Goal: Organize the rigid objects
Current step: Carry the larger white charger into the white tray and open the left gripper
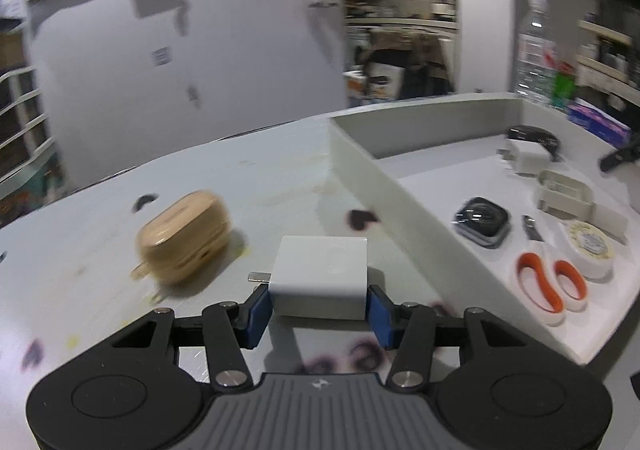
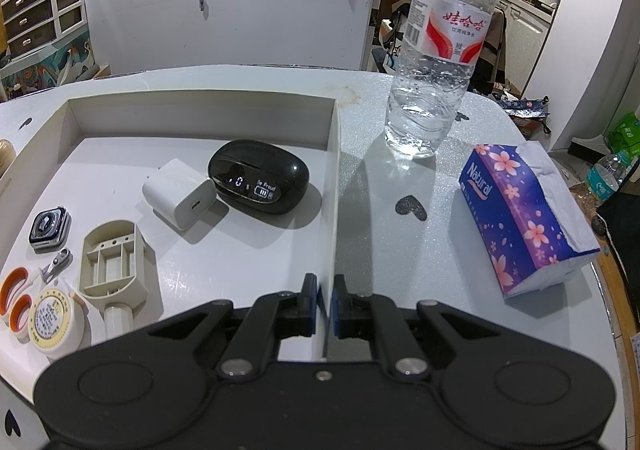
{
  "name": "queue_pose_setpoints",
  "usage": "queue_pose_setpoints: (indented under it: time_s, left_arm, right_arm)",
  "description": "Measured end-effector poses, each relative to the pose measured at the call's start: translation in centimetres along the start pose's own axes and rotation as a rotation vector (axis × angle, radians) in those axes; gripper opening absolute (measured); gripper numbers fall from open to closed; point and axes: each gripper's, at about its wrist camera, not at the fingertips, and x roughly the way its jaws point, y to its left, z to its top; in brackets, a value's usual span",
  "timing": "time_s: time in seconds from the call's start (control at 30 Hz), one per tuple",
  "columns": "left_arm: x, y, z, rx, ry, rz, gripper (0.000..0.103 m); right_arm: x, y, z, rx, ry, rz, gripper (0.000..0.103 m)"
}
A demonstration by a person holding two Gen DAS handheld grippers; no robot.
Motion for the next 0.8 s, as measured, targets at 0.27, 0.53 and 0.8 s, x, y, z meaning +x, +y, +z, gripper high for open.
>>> queue_pose_setpoints:
  time_s: [0.27,0.53,0.8]
  left_arm:
    - [-1.6,1.0,-1.0,-0.161,-0.001,0.156,0.051]
    - [-4.0,0.3,-1.0,-0.237,-0.078,0.221,0.051]
    - [-6.1,-1.4,1.1,-0.211,-0.177,0.243,0.051]
  right_arm:
    - [0.0,0.0,0.0,0.0,0.0,0.0,0.008]
    - [0.0,0.0,0.0,0.001,0.003,0.001,0.008]
    - [0.1,0.0,0.0,-0.002,0.003,-0.001,0.008]
